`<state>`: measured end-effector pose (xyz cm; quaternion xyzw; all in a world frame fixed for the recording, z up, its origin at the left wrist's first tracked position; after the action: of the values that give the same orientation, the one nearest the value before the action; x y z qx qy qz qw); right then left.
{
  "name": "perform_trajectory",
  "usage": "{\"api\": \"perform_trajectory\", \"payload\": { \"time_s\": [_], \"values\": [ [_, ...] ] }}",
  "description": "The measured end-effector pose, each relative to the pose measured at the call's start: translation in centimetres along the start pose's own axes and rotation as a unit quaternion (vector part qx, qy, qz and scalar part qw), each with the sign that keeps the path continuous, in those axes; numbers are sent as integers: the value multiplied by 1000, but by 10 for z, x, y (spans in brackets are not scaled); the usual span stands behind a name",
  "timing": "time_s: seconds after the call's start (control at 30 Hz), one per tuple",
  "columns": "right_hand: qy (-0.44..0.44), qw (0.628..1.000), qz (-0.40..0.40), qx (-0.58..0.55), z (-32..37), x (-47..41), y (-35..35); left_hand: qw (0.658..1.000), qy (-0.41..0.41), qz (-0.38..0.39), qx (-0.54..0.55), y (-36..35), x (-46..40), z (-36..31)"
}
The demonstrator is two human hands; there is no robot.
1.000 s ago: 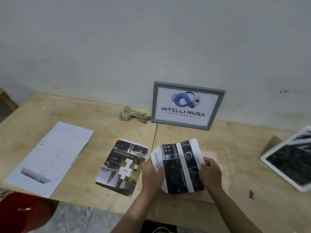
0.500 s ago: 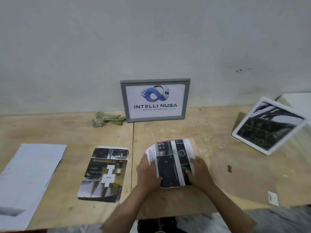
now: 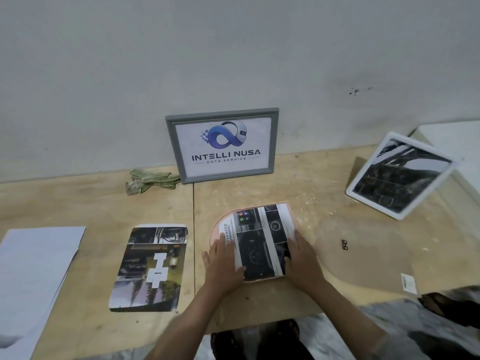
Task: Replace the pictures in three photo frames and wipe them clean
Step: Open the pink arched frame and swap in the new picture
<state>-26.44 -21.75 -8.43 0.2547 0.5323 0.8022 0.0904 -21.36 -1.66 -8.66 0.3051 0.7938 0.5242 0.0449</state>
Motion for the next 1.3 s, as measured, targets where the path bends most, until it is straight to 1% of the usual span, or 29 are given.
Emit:
{"api": "perform_trajectory", "payload": {
  "time_s": [0.1, 0.2, 0.27, 0.33, 0.43, 0.5, 0.57, 0.67, 0.73, 0.87, 1.0, 1.07, 1.13, 1.2, 1.3],
  "values": [
    [-1, 999, -10, -32, -8, 3, 4, 999, 14, -27, 23, -3, 2, -7],
    [-3, 999, -21, -46, -24, 4, 12, 996, 23, -76, 44, -8, 3, -24],
    [-1, 998, -44, -52, -45, 2, 21, 993, 18, -102, 57, -13, -1, -46],
    [-12, 996, -47, -77, -67, 2, 30, 990, 16, -112, 79, -19, -7, -72],
    [-51, 995, -48, -70, -109, -4, 49, 988, -10, -115, 105, -33, -18, -122],
    [-76, 995, -37, -52, -137, -11, 57, 981, -32, -123, 148, -42, -26, -153],
    [-121, 991, -25, -44, -164, -15, 65, 974, -37, -129, 181, -51, -37, -177],
    [-186, 982, -17, -37, -201, -15, 79, 971, -13, -123, 206, -65, -53, -207],
    [-222, 974, -21, -34, -224, -16, 87, 974, 10, -115, 195, -76, -62, -221],
    [-268, 961, -17, -67, -244, -15, 89, 975, 72, -128, 167, -87, -74, -229],
    [-244, 966, -10, -87, -245, -14, 84, 975, 89, -131, 156, -91, -82, -239],
    [-248, 962, -8, -114, -245, -15, 84, 975, 93, -132, 153, -91, -83, -241],
    [-283, 944, -19, -168, -248, -16, 90, 968, 109, -140, 179, -87, -84, -239],
    [-318, 919, -36, -230, -250, -18, 97, 953, 143, -154, 217, -83, -86, -233],
    [-332, 899, -39, -282, -249, -18, 102, 940, 178, -158, 243, -81, -90, -219]
  ]
}}
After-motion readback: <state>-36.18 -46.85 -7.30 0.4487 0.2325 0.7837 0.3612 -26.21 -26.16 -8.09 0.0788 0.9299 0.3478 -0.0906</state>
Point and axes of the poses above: each hand's wrist, its own x-axis away from the middle knuckle, its own y-axis out of the back of the hand, z = x × y, the point moved 3 cm from there along -x, towards the middle knuckle, and after that the axes turned 14 degrees about -y, right-handed, at the moved point
